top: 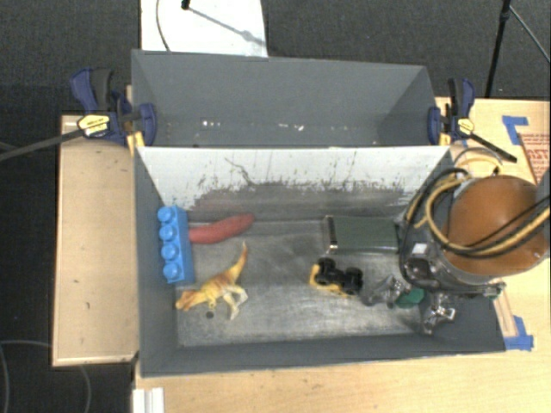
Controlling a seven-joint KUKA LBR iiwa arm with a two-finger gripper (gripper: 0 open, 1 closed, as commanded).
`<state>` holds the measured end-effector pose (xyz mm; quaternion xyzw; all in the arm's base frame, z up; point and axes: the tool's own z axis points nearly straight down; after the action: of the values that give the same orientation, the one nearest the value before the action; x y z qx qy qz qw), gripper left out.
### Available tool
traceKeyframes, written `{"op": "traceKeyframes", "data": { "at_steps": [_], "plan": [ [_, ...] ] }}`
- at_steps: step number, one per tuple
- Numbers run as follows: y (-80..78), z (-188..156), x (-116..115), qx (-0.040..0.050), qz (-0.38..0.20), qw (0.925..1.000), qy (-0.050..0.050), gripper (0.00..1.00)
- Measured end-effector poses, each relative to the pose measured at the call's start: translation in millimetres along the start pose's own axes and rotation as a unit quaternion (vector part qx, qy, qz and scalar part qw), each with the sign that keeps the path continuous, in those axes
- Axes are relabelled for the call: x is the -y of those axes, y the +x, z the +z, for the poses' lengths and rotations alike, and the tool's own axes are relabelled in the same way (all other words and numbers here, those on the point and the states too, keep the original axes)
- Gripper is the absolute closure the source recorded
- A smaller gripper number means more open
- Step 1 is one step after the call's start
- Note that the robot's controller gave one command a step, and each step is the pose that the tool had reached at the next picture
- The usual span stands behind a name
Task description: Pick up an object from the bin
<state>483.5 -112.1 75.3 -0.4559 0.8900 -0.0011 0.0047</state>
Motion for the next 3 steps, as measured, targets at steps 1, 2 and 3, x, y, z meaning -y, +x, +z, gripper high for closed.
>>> {"op": "traceKeyframes", "data": {
  "at_steps": [1, 2, 3],
  "plan": [
    [-6.8, 3, 0, -0.0018, 0.022, 0.9998, -0.001, 0.00],
    [-12.4, -3, 6, -0.0024, 0.022, 0.9998, -0.003, 0.00],
    [-36.8, -3, 22, -0.0031, -0.073, 0.9973, -0.003, 0.00]
  ]
}}
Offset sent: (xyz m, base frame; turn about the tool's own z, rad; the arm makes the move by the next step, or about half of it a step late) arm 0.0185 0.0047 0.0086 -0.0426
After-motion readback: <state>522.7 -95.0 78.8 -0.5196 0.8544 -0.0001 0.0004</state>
